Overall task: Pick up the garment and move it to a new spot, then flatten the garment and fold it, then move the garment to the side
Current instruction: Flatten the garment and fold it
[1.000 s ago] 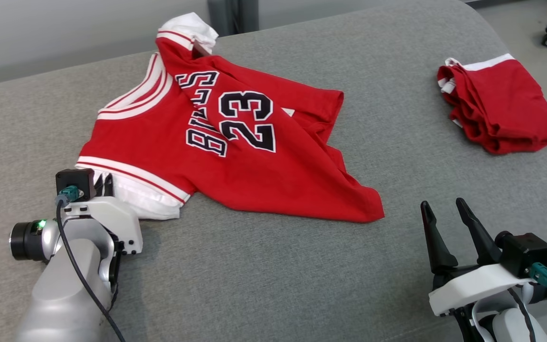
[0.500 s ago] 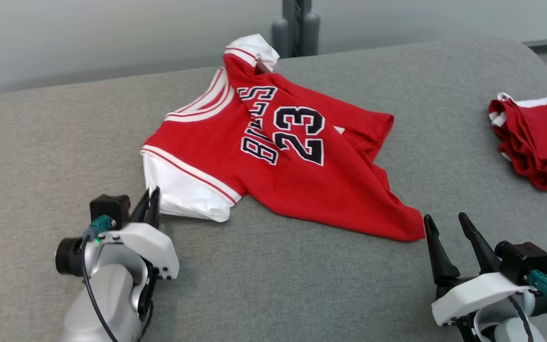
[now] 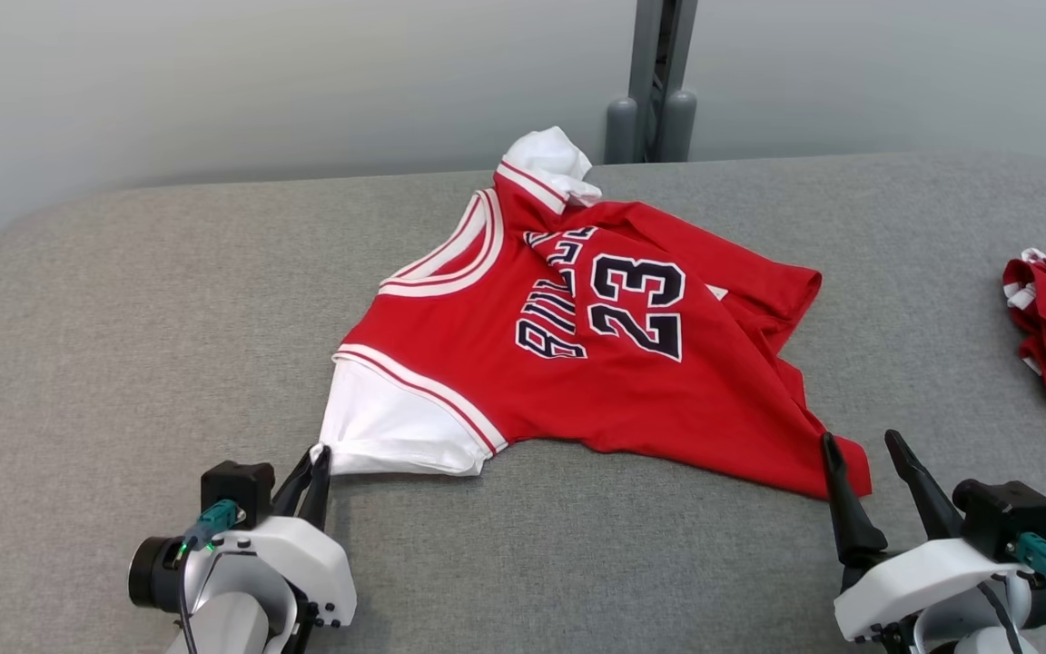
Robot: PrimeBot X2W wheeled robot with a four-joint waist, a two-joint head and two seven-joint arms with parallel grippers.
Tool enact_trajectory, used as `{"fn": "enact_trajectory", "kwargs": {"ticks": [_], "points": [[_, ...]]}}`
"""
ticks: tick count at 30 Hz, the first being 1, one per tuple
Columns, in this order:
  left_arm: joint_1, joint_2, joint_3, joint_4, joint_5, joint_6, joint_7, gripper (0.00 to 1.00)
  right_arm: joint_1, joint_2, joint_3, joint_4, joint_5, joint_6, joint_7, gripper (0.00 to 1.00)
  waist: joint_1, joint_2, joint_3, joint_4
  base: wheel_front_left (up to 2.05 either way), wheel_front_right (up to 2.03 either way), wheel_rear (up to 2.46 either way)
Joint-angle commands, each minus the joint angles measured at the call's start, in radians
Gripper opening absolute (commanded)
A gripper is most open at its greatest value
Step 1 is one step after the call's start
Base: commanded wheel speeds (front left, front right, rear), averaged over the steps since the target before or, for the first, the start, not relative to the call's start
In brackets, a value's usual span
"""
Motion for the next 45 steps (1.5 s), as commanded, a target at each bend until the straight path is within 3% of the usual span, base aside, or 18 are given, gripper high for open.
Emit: {"fn": "enact_trajectory", "kwargs": {"ticks": [1, 6, 14, 24, 39, 45], "points": [[0.014, 0.009, 0.003, -0.004, 0.003, 0.009, -0.002, 0.85, 0.015, -0.005, -0.003, 0.001, 0.002, 0.000, 0.003, 1.00, 0.0000, 0.0000, -0.012, 0.013, 0.00, 0.00, 0.00], [0.044, 0.024, 0.017, -0.013, -0.008, 0.040, -0.002, 1.00, 0.025, -0.005, -0.009, 0.002, 0.006, 0.000, 0.004, 1.00, 0.0000, 0.0000, -0.034, 0.033, 0.00, 0.00, 0.00], [0.094, 0.035, 0.043, -0.049, -0.033, 0.074, -0.002, 1.00, 0.038, -0.005, -0.015, 0.001, 0.009, 0.000, 0.005, 1.00, 0.0000, 0.0000, -0.065, 0.050, 0.00, 0.00, 0.00], [0.115, 0.003, 0.062, -0.086, -0.092, 0.074, 0.004, 1.00, 0.041, -0.005, -0.003, -0.020, 0.006, 0.000, 0.009, 1.00, 0.0000, 0.0000, -0.067, 0.023, 0.00, 0.00, 0.00], [0.049, 0.010, 0.104, 0.032, -0.148, 0.122, 0.058, 1.00, 0.023, -0.004, -0.005, -0.046, 0.001, 0.000, 0.009, 1.00, 0.0000, 0.0000, -0.011, -0.041, 0.00, 0.00, 0.00], [0.020, 0.009, 0.098, 0.085, -0.158, 0.107, 0.075, 1.00, 0.018, -0.004, -0.007, -0.043, 0.004, 0.000, 0.001, 1.00, 0.0000, 0.0000, 0.007, -0.055, 0.00, 0.00, 0.00]]}}
